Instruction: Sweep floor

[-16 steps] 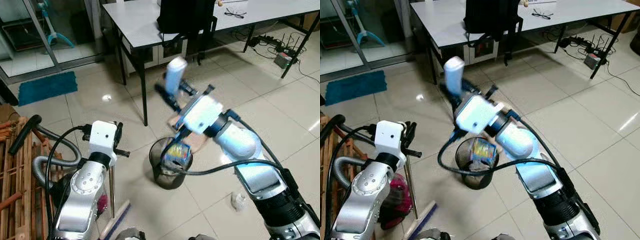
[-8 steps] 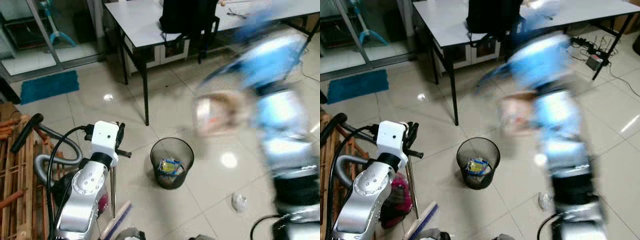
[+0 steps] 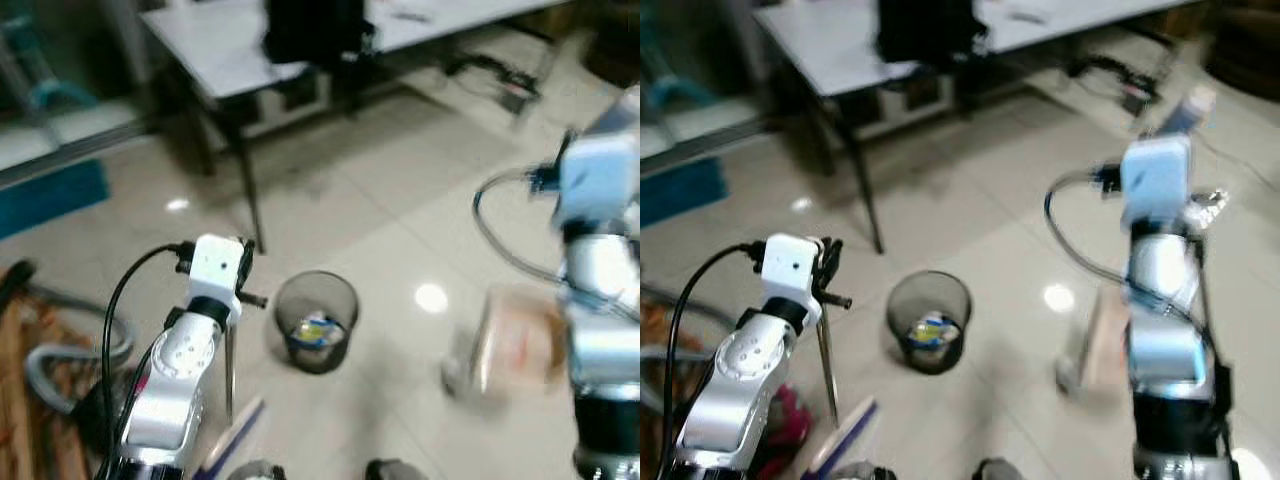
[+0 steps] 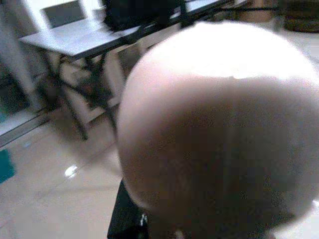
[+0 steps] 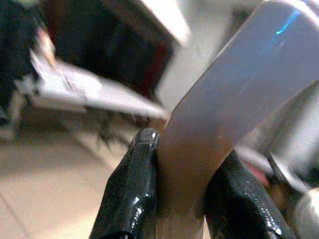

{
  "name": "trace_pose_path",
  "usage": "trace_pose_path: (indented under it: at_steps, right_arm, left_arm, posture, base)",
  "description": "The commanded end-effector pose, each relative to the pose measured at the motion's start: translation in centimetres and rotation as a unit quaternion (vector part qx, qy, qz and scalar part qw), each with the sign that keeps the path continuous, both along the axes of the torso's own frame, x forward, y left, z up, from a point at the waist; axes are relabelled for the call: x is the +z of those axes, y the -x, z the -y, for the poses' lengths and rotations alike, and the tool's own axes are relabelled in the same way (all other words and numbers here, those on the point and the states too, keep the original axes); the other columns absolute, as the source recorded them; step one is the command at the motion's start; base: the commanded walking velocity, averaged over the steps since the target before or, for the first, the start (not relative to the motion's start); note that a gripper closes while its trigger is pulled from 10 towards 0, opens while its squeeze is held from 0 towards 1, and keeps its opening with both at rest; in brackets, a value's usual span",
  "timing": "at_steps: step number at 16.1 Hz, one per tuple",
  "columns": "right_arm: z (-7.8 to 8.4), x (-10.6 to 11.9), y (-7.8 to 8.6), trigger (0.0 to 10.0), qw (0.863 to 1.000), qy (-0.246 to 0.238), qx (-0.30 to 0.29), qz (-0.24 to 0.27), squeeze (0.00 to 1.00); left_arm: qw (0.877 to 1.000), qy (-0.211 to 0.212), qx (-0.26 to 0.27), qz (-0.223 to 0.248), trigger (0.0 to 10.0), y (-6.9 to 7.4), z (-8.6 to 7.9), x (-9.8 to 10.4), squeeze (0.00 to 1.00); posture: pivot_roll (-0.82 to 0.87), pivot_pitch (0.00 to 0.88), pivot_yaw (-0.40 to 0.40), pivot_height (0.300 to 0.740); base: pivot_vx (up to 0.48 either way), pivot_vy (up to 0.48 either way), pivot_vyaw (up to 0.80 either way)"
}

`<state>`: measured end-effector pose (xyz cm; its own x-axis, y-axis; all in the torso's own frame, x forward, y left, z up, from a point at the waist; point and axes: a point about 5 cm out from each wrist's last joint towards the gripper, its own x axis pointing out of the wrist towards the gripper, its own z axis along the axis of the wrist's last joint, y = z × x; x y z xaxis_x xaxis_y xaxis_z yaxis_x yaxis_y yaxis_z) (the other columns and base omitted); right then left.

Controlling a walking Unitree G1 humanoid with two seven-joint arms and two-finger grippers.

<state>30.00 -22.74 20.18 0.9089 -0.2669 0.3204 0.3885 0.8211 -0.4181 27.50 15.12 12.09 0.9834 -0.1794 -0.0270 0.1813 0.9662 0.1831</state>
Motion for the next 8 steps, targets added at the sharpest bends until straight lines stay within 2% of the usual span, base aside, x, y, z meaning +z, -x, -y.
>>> trace_pose_path:
  at_steps: [1,3,5,8]
  right_arm:
    - [-0.6,0.2,0.0,10.0,1.0,0.003,0.0,0.009,0.0]
    - [-1.3,-1.3,0.0,10.0,0.999,-0.037,0.01,-0.018,0.0]
    - [-2.2,-1.4,0.2,10.0,0.997,-0.047,0.052,-0.027,0.0]
    - [-2.7,-1.4,0.4,10.0,0.995,-0.073,0.061,-0.016,0.0]
  left_arm:
    - [1.0,0.018,-0.013,0.013,10.0,-0.3,0.3,0.7,0.0]
    - [0.998,0.039,-0.035,0.025,10.0,-0.3,0.9,1.4,0.0]
    - [0.998,0.031,-0.037,0.028,10.0,-0.1,0.9,1.3,0.0]
    - [0.998,0.037,-0.037,0.029,10.0,0.1,0.8,1.1,0.0]
  posture:
    - [-0.01,0.07,0.033,0.74]
    - [0.0,0.07,0.03,0.74]
    - [-0.01,0.07,0.028,0.74]
    - [-0.01,0.072,0.024,0.74]
  base:
    - [0.0,0.0,-0.8]
    - [0.0,0.0,-0.8]
    - [0.0,0.0,-0.8]
    - [0.0,0.0,-0.8]
